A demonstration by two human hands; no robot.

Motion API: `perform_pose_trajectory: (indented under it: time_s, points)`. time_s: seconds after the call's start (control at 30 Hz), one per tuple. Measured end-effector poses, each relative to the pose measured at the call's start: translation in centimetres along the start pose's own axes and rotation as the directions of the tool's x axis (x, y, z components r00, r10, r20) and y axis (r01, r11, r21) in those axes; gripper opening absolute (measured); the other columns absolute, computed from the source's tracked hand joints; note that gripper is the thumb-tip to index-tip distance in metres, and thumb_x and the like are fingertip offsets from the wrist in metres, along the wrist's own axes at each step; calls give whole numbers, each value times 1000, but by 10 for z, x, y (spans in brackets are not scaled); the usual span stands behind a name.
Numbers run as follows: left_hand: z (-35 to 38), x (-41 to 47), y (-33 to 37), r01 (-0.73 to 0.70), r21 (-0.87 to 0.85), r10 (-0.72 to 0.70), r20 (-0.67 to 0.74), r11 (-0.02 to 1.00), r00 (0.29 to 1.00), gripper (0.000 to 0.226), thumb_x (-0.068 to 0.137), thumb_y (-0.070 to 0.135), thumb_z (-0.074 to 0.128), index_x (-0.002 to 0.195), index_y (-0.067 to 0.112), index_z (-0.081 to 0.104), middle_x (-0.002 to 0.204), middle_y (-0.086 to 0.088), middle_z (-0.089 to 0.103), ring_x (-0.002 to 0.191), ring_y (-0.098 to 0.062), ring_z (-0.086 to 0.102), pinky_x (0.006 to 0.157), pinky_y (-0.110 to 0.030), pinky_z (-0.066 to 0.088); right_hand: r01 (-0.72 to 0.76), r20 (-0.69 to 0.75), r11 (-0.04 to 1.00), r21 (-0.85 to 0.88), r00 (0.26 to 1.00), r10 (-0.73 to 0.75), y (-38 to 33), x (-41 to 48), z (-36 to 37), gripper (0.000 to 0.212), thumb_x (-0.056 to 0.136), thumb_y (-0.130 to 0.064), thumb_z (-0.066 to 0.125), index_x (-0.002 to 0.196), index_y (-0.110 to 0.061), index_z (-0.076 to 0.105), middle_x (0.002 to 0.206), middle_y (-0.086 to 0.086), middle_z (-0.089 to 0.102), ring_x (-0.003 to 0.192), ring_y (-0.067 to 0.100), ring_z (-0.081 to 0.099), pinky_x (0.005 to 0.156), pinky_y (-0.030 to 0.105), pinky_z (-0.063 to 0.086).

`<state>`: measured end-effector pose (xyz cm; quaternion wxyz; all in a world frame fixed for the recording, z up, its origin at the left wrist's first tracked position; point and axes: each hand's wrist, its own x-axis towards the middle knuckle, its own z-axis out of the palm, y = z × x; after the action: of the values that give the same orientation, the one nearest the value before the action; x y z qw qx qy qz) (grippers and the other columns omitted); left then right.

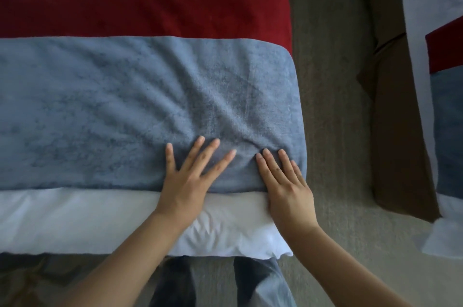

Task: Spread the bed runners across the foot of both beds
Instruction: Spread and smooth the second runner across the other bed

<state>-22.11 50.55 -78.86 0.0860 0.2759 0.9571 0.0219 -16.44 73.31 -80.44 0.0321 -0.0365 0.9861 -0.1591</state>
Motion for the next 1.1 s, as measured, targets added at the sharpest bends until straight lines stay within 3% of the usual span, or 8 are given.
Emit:
perform_pose_trajectory:
  time_s: [0.07, 0.13, 0.27, 0.47, 0.63, 0.83, 1.0, 1.1]
  points:
    - [-6, -11, -23, 42, 8, -42, 17, 999, 999, 110, 67, -17, 65, 159, 32, 30, 165, -9, 33, 152, -34, 30, 111, -80, 17, -50, 42, 997, -57, 998, 53, -23, 6, -2, 72, 80, 8, 53, 150, -4, 44, 157, 13, 41, 145, 40, 36, 115, 57, 37]
    - [-11, -22, -37, 54, 8, -54, 32, 998, 998, 111, 65, -19, 64, 159, 31, 32, 164, -12, 34, 151, -34, 33, 111, -78, 24, -29, 65, 997, -71, 997, 34, -51, 15, -4, 72, 79, 6, 50, 150, -3, 44, 157, 16, 40, 146, 38, 36, 115, 56, 36]
    - [-18, -36, -65, 71, 19, -72, 37, 997, 997, 78, 84, -4, 41, 154, 30, 40, 160, -13, 42, 146, -36, 41, 107, -75, 36, 154, 77, 987, -43, 986, -151, -105, 34, 2, 58, 92, -6, 31, 147, -6, 50, 154, 13, 46, 142, 34, 43, 111, 51, 43]
    - [-21, -77, -145, 179, 17, -179, -31, 984, 983, 64, 91, 7, 34, 151, 26, 47, 155, -16, 47, 142, -40, 46, 108, -71, 38, 396, 118, 918, -7, 912, -393, -204, 56, 36, 51, 97, -8, 37, 144, -13, 55, 152, 6, 50, 141, 24, 46, 110, 41, 46]
    - [-24, -110, -228, 271, 19, -270, -35, 963, 962, 61, 93, 10, 34, 150, 26, 49, 154, -14, 49, 141, -40, 47, 111, -69, 36, 398, 196, 916, -39, 902, -384, -275, 87, 59, 55, 97, -9, 32, 151, -12, 45, 157, 11, 41, 145, 27, 38, 115, 44, 40]
    - [-12, -145, -300, 233, 46, -228, -89, 971, 970, 56, 98, 14, 37, 151, 27, 49, 155, -9, 50, 141, -33, 50, 111, -64, 39, 453, 266, 890, -48, 865, -426, -349, 115, 80, 58, 97, -9, 29, 156, -9, 35, 163, 11, 30, 151, 30, 25, 121, 47, 29]
    - [-9, -167, -349, 227, 19, -222, -145, 974, 964, 54, 99, 12, 39, 149, 25, 53, 153, -6, 53, 140, -28, 52, 109, -59, 44, 462, 295, 886, -33, 852, -433, -408, 137, 99, 54, 95, -12, 46, 149, -7, 48, 157, 13, 41, 148, 28, 33, 118, 47, 35]
    - [-7, -178, -378, 183, 23, -179, -124, 983, 976, 57, 98, 16, 50, 153, 28, 47, 156, -3, 49, 145, -25, 46, 112, -58, 41, 458, 330, 888, -26, 843, -425, -439, 147, 112, 59, 97, -15, 43, 155, -7, 36, 165, 10, 26, 152, 27, 23, 122, 48, 26]
